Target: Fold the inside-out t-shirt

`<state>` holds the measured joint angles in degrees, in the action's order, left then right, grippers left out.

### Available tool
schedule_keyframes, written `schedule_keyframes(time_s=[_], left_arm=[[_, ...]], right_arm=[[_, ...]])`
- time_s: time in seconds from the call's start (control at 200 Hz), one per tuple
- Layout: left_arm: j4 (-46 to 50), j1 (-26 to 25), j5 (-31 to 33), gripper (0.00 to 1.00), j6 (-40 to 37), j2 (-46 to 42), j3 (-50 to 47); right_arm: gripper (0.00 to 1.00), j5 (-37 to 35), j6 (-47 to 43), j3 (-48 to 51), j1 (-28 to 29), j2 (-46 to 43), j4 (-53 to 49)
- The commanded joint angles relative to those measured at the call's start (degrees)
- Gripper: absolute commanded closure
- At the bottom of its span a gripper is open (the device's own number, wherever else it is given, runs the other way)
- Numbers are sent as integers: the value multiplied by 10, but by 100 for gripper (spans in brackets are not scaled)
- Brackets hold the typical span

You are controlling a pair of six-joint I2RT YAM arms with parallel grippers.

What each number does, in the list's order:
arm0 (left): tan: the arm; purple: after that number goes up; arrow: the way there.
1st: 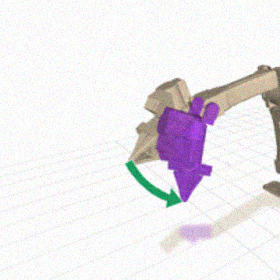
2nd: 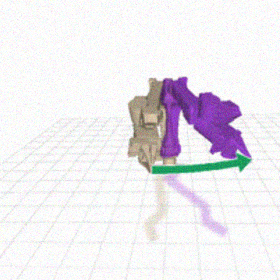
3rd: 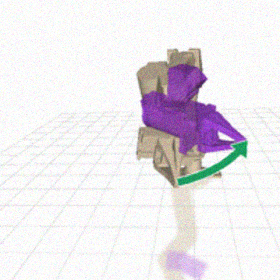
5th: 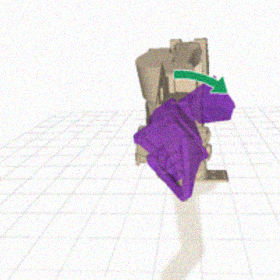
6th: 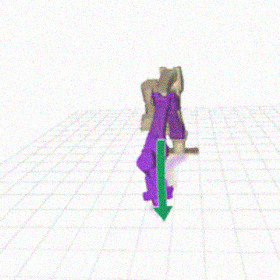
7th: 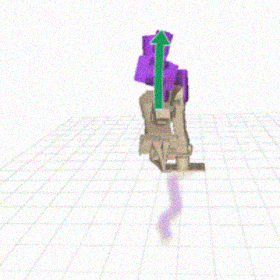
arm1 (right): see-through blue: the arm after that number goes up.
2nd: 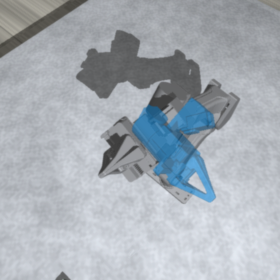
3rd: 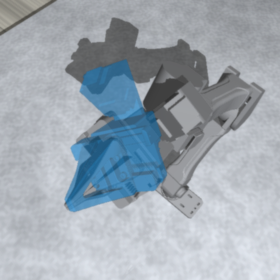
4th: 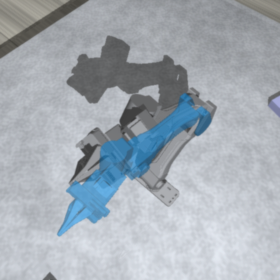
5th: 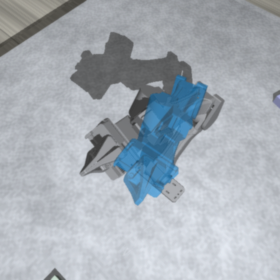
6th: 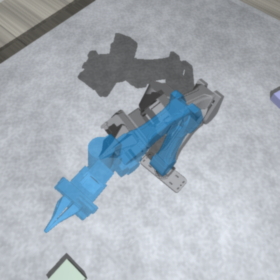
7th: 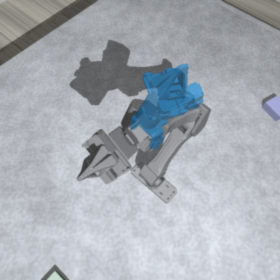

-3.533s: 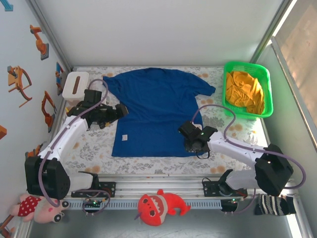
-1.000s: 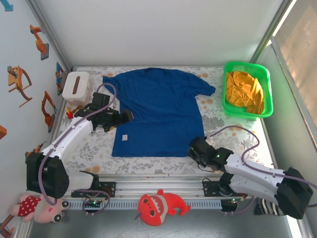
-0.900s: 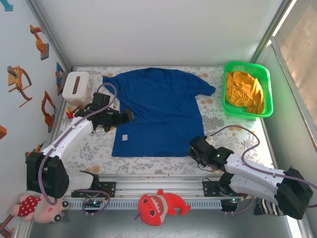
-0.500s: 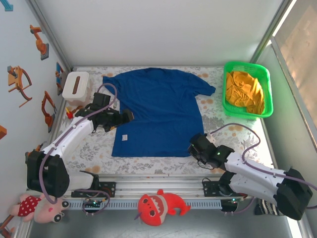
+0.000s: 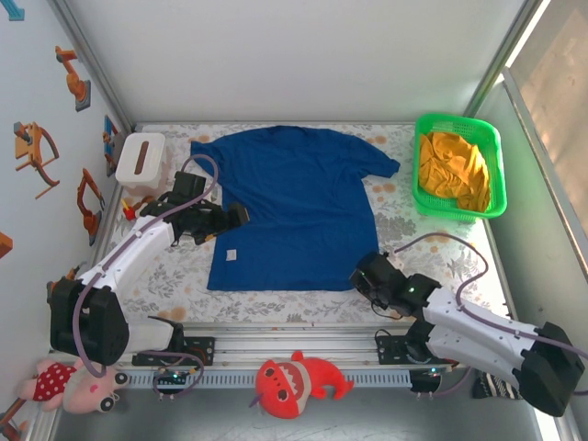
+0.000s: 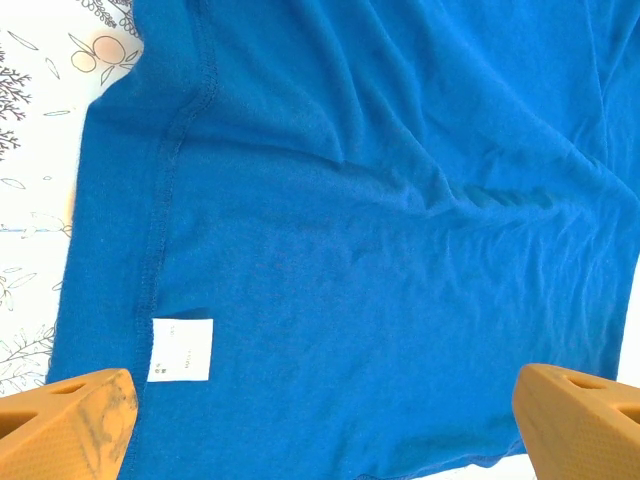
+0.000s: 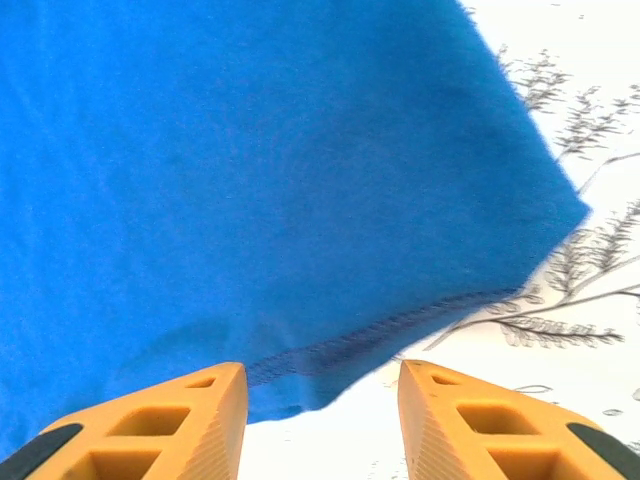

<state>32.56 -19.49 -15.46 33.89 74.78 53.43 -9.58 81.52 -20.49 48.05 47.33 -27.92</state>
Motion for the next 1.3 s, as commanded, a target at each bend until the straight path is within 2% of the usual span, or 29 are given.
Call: schedule_keyframes(time_s=[0.0, 0.396, 0.616, 0.986, 1.187, 1.297], left_arm=[[-4, -4, -5, 4, 5, 1, -9], [-8, -10, -7, 4, 7, 11, -12], [-9, -11, -5, 4, 8, 8, -14], [-9, -14, -4, 4, 10, 9, -13], [-10, -16, -4, 4, 10, 10, -12], [-10, -17, -4, 4, 10, 8, -12]], right_arm=[[57, -18, 19, 17, -4, -16, -23], [63, -10, -4, -14, -10, 75, 41], [67, -4, -19, -25, -25, 77, 41], [82, 2, -28, -24, -40, 59, 37], [100, 1, -29, -24, -43, 54, 36], [100, 2, -31, -26, -45, 51, 32]])
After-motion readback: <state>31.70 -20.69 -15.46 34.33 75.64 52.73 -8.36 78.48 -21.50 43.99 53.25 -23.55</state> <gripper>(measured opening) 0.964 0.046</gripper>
